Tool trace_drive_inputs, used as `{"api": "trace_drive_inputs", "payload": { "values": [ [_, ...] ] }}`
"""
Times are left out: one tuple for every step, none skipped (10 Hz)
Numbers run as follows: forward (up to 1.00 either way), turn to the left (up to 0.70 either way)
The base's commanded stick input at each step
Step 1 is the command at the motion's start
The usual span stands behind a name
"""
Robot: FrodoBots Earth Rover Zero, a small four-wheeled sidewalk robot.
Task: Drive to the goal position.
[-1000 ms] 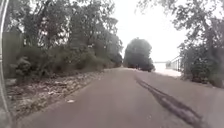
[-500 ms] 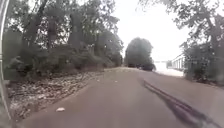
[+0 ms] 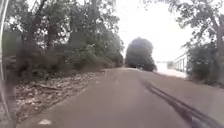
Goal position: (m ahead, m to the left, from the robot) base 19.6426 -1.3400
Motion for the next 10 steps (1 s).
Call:
{"api": "trace_drive_inputs", "payload": {
  "values": [
    [0.70,-0.13],
    [0.70,-0.08],
    [0.70,0.00],
    [0.70,0.00],
    [0.70,0.00],
    [0.70,0.00],
    [0.70,0.00],
    [0.70,0.00],
    [0.70,0.00],
    [0.70,0.00]
  ]
}}
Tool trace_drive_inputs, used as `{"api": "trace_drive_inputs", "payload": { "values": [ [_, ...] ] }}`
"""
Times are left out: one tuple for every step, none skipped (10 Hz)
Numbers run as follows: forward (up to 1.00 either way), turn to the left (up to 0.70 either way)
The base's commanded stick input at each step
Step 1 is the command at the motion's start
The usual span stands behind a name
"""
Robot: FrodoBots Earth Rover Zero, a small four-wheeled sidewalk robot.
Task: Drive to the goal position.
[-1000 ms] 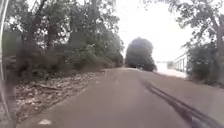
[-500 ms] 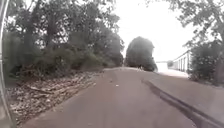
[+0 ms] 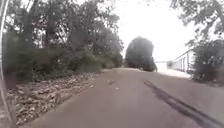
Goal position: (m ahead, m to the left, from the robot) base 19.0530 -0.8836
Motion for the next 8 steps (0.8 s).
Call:
{"api": "trace_drive_inputs", "payload": {
  "values": [
    [0.70,0.00],
    [0.70,0.00],
    [0.70,0.00],
    [0.70,0.00],
    [0.70,-0.14],
    [0.70,-0.06],
    [0.70,0.00],
    [0.70,0.00]
  ]
}}
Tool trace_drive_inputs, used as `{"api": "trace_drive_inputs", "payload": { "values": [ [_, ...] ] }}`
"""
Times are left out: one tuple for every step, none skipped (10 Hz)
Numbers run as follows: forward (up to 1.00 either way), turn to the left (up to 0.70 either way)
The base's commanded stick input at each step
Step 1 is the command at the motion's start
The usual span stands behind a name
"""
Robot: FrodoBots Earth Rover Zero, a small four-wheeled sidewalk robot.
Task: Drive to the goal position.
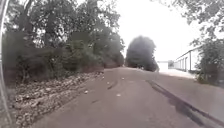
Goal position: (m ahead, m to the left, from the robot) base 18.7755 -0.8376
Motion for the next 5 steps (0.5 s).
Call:
{"api": "trace_drive_inputs", "payload": {
  "values": [
    [0.70,0.00],
    [0.70,0.00],
    [0.70,0.00],
    [0.70,0.00],
    [0.70,0.00]
  ]
}}
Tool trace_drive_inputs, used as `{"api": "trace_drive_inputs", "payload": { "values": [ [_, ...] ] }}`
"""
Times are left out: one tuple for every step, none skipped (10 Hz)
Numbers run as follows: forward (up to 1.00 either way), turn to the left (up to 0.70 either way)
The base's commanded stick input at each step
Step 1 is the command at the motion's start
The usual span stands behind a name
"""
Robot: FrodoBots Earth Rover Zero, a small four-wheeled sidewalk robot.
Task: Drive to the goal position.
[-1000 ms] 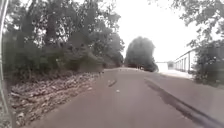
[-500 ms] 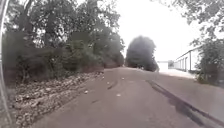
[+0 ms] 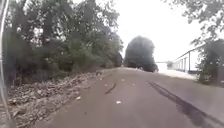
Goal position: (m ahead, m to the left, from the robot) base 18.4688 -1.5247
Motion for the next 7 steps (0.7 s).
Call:
{"api": "trace_drive_inputs", "payload": {
  "values": [
    [0.70,0.00],
    [0.70,0.00],
    [0.70,0.00],
    [0.70,0.00],
    [0.70,0.00],
    [0.70,0.00],
    [0.70,0.00]
  ]
}}
